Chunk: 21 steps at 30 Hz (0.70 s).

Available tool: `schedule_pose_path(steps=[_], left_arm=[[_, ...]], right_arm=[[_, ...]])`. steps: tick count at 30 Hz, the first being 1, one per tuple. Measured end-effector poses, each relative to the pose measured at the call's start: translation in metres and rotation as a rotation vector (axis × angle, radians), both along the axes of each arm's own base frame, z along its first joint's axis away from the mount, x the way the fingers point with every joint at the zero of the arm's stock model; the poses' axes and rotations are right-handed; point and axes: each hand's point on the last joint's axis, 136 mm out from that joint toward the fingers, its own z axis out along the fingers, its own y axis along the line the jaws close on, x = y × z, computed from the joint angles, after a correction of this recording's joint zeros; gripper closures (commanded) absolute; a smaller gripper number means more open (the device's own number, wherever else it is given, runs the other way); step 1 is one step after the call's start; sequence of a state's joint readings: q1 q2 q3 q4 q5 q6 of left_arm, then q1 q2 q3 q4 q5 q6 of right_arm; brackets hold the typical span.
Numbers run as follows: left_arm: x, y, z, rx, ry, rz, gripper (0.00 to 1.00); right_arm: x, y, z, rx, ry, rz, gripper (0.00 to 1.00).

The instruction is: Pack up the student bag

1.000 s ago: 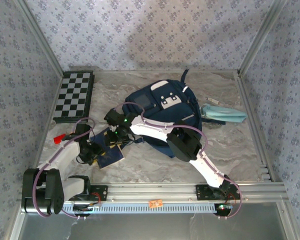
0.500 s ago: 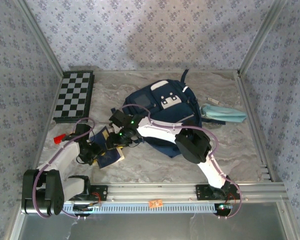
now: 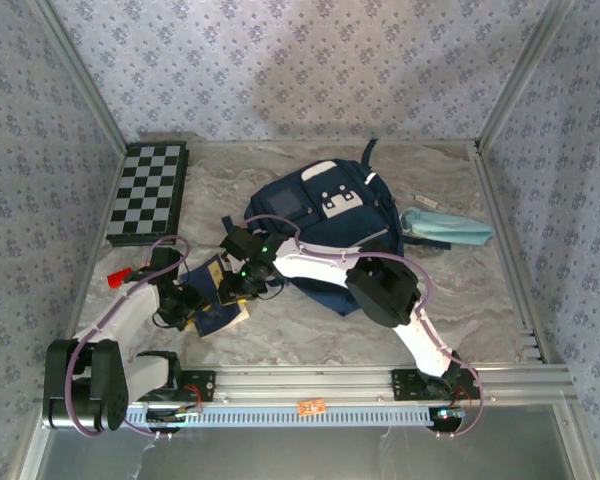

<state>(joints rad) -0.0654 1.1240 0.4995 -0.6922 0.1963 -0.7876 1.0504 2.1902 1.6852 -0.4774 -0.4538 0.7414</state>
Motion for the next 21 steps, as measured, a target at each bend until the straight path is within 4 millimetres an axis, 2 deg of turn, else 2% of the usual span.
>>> schedule_pose_path(steps=[7,13,17,21], left_arm=[[0.001,0.000,0.002,-0.001,-0.008,0.008,0.48],[0.008,0.007,0.018,0.002,-0.050,0.045,0.40],[0.020,0.015,0.042,-0.004,-0.114,0.082,0.32],[0.035,0.023,0.071,-0.048,-0.190,0.116,0.25]], right_arm=[[0.000,0.007,0.003,0.017,0.000,0.006,0.97],[0.002,0.012,0.013,0.050,-0.004,-0.004,1.00],[0.006,0.016,0.043,0.112,-0.031,-0.017,1.00],[0.015,0.017,0.098,0.222,-0.082,-0.044,1.00]])
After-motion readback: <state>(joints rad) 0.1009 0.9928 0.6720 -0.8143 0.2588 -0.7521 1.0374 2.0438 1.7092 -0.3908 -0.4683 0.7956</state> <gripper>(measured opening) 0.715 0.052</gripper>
